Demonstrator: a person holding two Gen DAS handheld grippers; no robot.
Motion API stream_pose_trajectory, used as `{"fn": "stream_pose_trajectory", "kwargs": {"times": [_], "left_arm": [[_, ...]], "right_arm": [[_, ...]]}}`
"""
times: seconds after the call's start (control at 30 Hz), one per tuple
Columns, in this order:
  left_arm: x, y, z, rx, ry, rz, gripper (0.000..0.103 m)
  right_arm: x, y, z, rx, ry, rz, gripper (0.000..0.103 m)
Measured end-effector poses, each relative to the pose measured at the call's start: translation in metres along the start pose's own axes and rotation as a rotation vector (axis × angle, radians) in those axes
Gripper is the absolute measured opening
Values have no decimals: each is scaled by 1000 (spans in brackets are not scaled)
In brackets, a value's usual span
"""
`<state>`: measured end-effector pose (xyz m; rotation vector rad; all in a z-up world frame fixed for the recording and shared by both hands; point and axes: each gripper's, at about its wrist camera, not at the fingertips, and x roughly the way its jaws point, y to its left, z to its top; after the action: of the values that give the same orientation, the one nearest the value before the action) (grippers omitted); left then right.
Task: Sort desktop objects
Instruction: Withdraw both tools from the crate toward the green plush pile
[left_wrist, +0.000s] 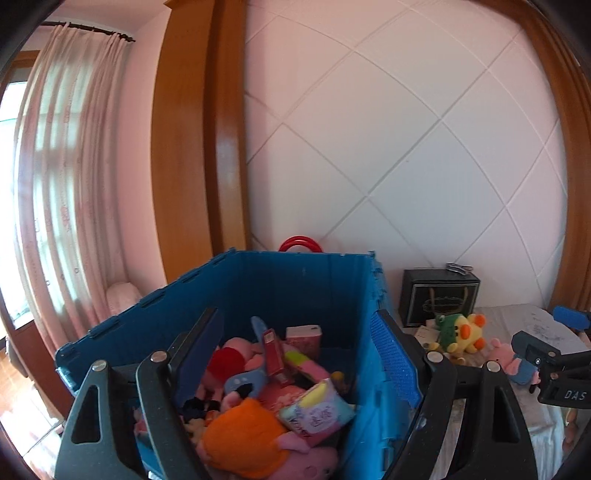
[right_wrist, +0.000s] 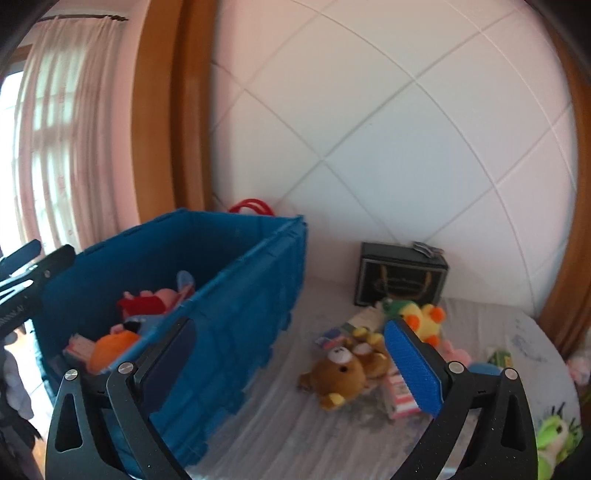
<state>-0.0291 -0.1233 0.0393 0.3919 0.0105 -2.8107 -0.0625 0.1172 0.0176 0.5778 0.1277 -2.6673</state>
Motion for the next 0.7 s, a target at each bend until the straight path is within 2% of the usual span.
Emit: {"fn": "stream_pose_trajectory", "kwargs": {"times": [0.33, 0.57, 0.7], "left_arm": [[-10, -90, 6, 52, -11, -219, 82], [-3, -175, -20, 129, 71, -403, 82], [-7, -227, -51, 149, 158, -462, 82]], "right_arm": [[-32, -127, -40, 153, 65, -286, 103], [-61, -205, -81, 251, 137, -475, 103], [-78, -255, -111, 289, 193, -558, 103]]}}
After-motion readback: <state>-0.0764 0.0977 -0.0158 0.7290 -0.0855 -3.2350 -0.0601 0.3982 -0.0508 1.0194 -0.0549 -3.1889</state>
